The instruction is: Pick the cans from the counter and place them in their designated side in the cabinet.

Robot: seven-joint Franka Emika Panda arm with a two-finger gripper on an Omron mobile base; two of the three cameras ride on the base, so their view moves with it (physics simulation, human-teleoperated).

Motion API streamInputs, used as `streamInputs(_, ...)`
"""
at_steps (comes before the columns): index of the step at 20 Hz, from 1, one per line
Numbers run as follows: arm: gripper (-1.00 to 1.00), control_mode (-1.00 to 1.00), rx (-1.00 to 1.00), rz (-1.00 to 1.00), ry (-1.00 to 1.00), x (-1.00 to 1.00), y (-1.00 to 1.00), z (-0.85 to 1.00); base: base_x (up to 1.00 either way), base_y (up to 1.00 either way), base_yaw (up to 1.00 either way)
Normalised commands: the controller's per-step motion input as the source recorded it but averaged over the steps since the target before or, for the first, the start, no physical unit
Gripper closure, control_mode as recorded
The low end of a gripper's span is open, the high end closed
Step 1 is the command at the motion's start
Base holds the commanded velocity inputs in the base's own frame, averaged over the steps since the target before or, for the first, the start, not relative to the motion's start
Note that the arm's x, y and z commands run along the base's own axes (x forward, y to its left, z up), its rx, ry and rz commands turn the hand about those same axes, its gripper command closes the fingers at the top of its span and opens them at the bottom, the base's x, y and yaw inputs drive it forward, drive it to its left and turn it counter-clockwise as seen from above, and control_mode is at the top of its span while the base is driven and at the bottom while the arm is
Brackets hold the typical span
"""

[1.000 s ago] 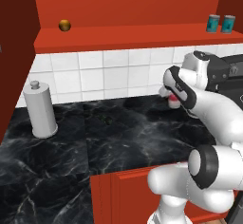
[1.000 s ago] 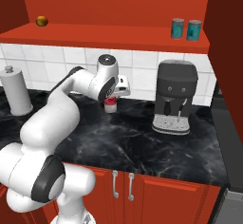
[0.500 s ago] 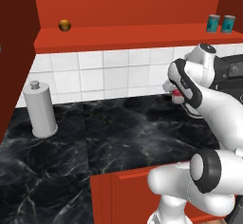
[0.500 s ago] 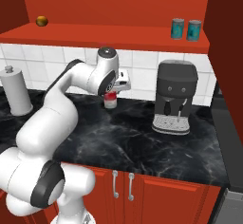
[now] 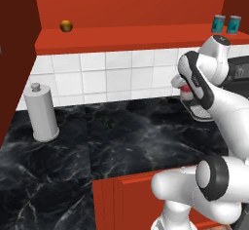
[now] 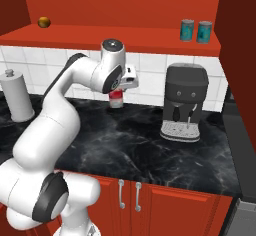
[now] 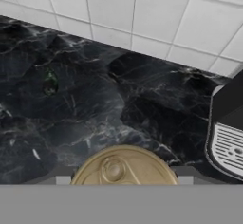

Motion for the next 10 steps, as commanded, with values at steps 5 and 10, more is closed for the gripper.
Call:
streamInputs(5,1.00,-1.00,0.00,0.02,-0.02,-0.15,-0.11,0.36,0.00,0.00,0.00)
streamInputs(10,1.00,-1.00,-0.01,0.01,-0.04,-0.17,-0.08,0.35,0.00,0.00,0.00)
